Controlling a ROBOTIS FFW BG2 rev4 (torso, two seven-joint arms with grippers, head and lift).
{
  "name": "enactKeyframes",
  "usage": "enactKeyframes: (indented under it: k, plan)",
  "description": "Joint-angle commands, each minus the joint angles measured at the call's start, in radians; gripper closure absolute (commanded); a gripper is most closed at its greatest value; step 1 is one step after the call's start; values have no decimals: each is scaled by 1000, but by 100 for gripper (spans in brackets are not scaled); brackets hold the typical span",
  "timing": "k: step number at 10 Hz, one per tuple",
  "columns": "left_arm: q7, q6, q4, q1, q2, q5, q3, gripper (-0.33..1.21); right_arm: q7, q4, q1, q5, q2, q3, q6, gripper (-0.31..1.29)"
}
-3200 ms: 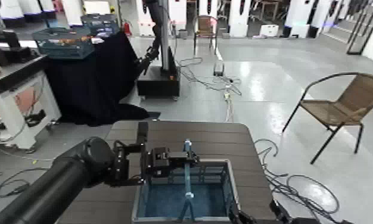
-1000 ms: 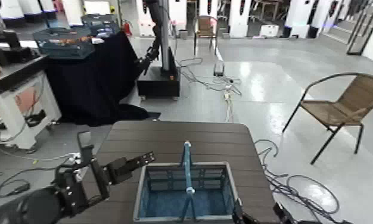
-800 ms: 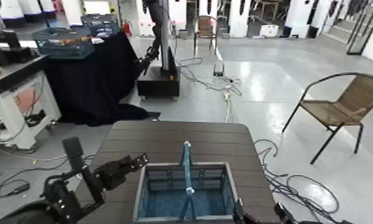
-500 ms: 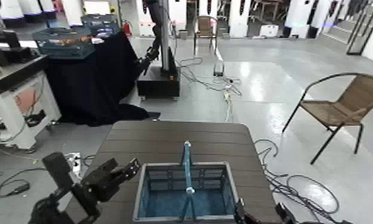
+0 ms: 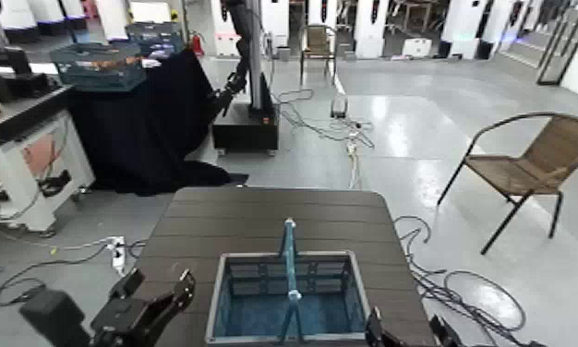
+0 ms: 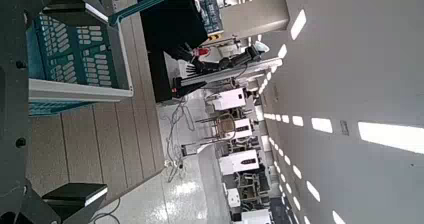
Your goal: Place the crate on the table.
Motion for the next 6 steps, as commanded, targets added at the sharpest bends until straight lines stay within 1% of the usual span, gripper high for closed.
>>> enactKeyframes:
  k: [1, 3, 6]
  plan:
    - [29, -106, 3, 77, -65, -125, 13, 10, 0, -2, 0, 0, 0, -2, 0, 13]
    - [36, -146, 8, 112, -85, -192, 23, 10, 0, -3, 2, 0, 1, -2, 0, 13]
    - [56, -181, 8, 134, -93, -237, 23, 10, 0, -3, 3, 0, 1, -3, 1, 13]
